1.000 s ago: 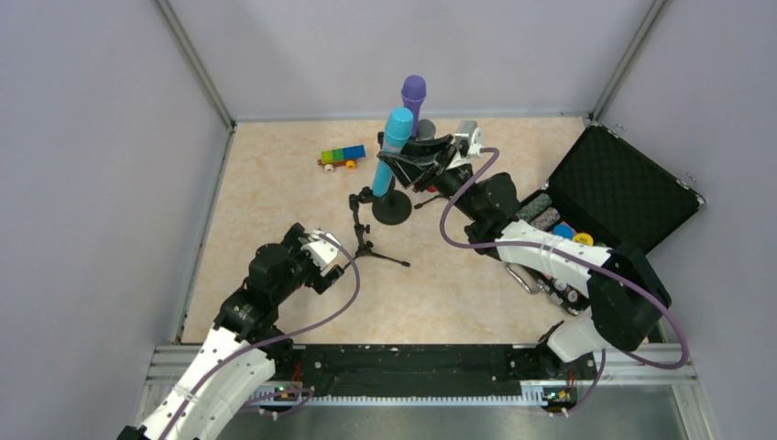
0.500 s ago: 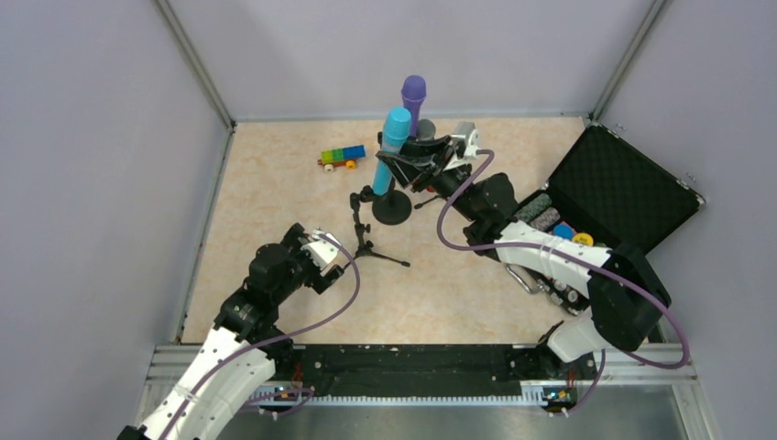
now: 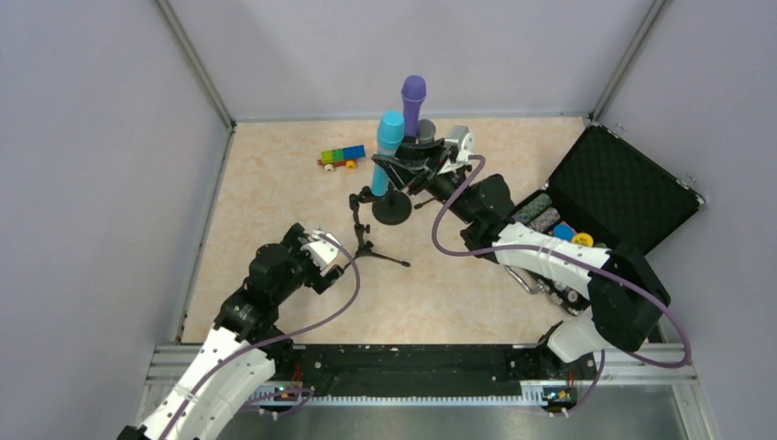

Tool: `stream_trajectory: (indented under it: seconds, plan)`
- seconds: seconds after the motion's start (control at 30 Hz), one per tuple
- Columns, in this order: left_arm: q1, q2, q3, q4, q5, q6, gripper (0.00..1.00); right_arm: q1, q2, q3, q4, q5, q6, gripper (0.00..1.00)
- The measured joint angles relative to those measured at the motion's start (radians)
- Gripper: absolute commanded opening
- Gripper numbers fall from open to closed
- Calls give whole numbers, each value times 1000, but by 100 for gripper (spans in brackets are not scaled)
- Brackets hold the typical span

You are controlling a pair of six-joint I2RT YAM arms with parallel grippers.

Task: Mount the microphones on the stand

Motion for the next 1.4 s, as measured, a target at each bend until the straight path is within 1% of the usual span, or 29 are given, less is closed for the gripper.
stream_trajectory:
  seconds: [0.43,1.4]
  plan:
    - [0,0,-2,0,0,0,99,7,1,-4,6,3,-20,0]
    - [0,0,-3,0,0,0,99,14,36,-70,174,31,-4,0]
